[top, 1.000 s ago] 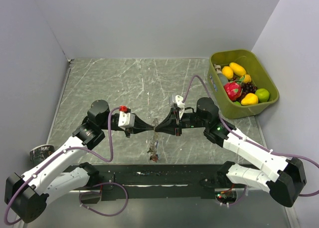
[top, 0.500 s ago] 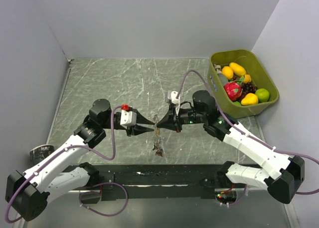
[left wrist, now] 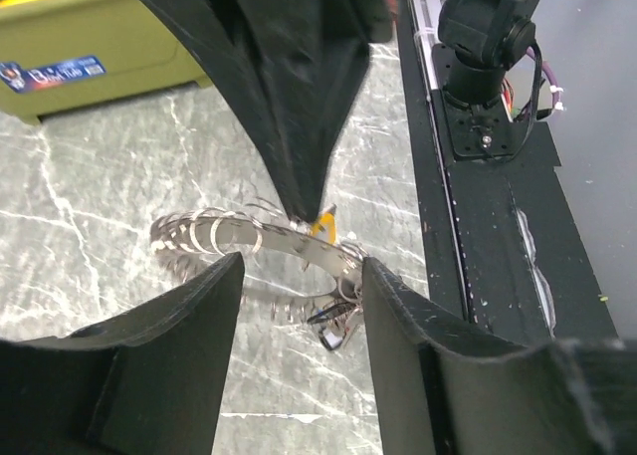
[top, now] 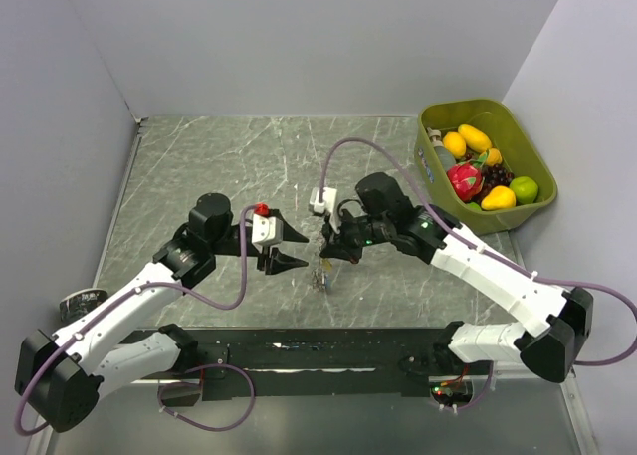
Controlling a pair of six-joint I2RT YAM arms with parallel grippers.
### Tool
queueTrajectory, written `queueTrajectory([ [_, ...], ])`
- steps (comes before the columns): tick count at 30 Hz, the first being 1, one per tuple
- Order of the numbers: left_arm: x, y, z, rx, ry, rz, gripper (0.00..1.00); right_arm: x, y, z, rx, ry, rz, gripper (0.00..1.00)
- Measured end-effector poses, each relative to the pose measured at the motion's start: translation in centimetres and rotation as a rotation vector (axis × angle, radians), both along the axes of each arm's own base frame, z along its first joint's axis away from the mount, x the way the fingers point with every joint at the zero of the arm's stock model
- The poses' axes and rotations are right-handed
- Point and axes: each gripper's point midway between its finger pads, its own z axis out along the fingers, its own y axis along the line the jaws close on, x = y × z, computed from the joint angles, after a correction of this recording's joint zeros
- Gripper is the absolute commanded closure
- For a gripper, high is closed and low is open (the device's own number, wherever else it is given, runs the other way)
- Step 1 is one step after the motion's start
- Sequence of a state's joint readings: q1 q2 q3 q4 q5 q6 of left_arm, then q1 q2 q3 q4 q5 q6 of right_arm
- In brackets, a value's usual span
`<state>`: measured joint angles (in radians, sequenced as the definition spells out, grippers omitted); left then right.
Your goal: Put the keys on the keyring
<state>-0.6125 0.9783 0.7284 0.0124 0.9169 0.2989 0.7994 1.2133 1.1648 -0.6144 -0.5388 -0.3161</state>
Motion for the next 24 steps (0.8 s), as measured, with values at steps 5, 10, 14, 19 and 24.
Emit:
queueTrajectory([
  [5,0.0,-0.2,-0.6,0.012,0.025,-0.008,0.60,-0.7,0.4,-1.3,-0.064,-0.005,0.027,1.00],
  [10,-0.2,-0.5,-1.0,0.020,0.047,-0.035,0.65,-0.8,0.5,-1.1,-0.056,-0.014,0.029,1.00],
  [14,-0.5,-0.7,-1.4,0.025,0.065,-0.058,0.66,-0.8,0.6,-0.7,-0.040,-0.025,0.030,1.00],
  [19,-0.9,-1.1,-1.8,0.033,0.082,-0.083,0.68,-0.7,0.7,-0.2,-0.022,-0.038,0.029,1.00],
  [24,-0.9,-1.4,-2.0,0.041,0.093,-0.090,0.84,-0.8,0.8,-0.1,-0.016,-0.035,0.035,1.00],
])
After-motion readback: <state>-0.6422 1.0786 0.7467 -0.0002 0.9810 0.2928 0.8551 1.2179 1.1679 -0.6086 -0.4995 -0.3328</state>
